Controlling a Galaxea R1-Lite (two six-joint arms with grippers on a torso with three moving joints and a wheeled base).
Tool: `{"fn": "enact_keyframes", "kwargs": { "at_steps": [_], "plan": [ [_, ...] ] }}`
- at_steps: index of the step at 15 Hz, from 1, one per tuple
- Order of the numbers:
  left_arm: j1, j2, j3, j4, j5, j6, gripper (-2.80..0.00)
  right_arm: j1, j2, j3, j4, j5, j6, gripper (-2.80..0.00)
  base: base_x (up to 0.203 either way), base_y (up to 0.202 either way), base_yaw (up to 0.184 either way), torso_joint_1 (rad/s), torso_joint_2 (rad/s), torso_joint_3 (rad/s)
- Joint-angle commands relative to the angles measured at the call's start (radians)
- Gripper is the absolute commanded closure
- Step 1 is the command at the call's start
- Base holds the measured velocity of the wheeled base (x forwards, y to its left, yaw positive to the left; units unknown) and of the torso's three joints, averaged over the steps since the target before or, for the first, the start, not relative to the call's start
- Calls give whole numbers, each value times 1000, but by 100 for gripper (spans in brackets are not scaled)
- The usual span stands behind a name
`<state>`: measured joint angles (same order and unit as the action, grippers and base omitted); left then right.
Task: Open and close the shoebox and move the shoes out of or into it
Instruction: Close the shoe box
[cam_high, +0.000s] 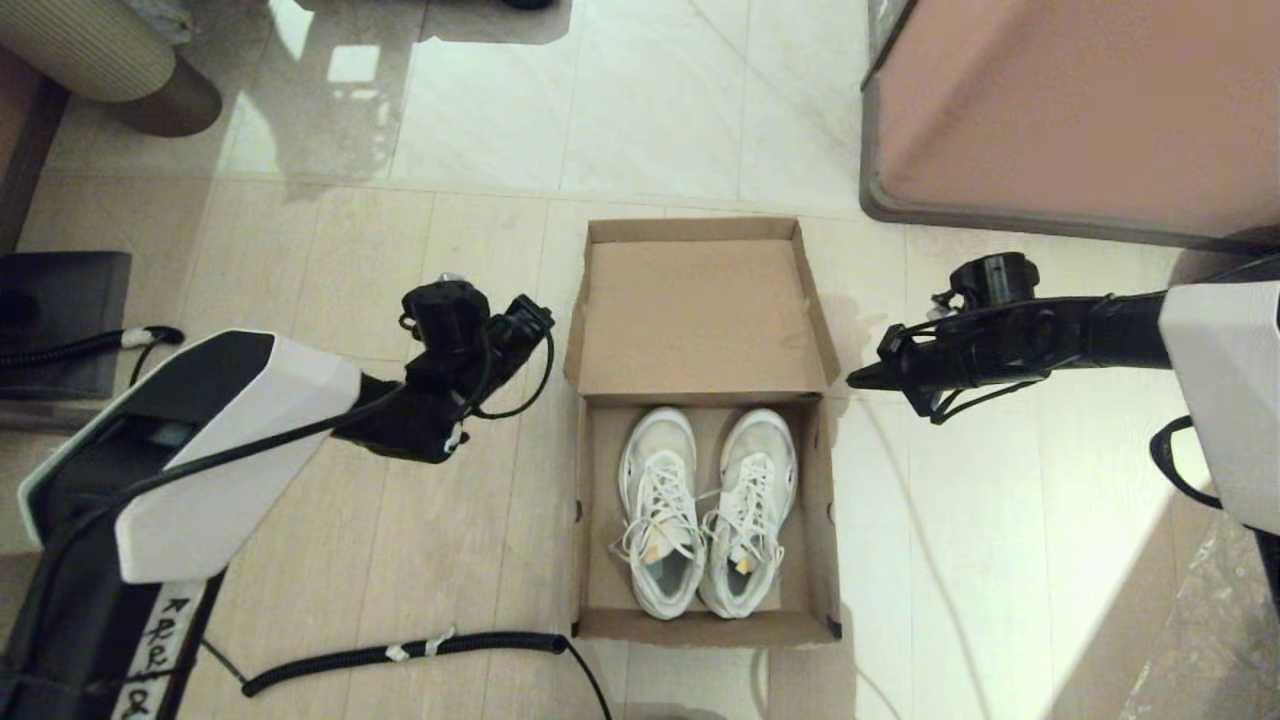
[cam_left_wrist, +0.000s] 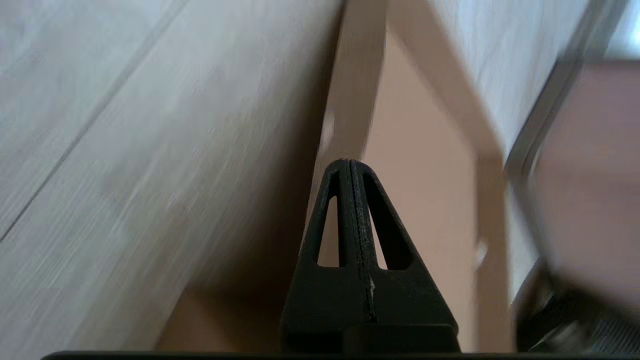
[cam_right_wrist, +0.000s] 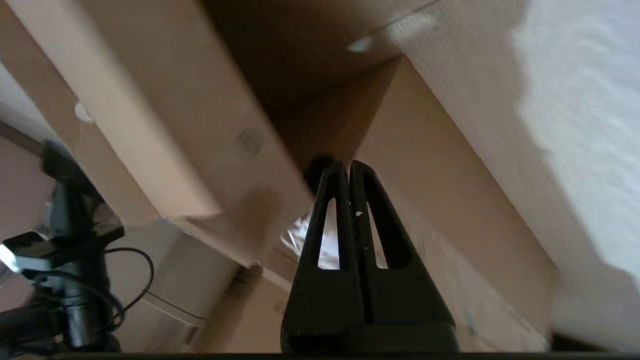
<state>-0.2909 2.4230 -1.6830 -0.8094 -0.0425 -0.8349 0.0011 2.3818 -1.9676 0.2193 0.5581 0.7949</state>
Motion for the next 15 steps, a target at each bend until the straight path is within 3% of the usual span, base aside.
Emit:
{"fn": "enact_keyframes", "kwargs": {
  "at_steps": [1,4,8,11,15],
  "plan": [
    [-3,49,-127,74,17,-49,0,9,71,-5,-73,5,88,0,0,0,0,0,0,0],
    [-30,110,-239,164,35,-75,0,31,111,-4,-179,5,208,0,0,0,0,0,0,0],
    [-63,117,-242,199,70,-69,0,80,137,-4,-266,5,305,0,0,0,0,0,0,0],
    [-67,106,-219,214,88,-68,0,107,121,-1,-223,6,307,0,0,0,0,0,0,0],
    [-70,13,-65,240,93,-55,0,108,76,33,-135,1,297,0,0,0,0,0,0,0]
  ]
}}
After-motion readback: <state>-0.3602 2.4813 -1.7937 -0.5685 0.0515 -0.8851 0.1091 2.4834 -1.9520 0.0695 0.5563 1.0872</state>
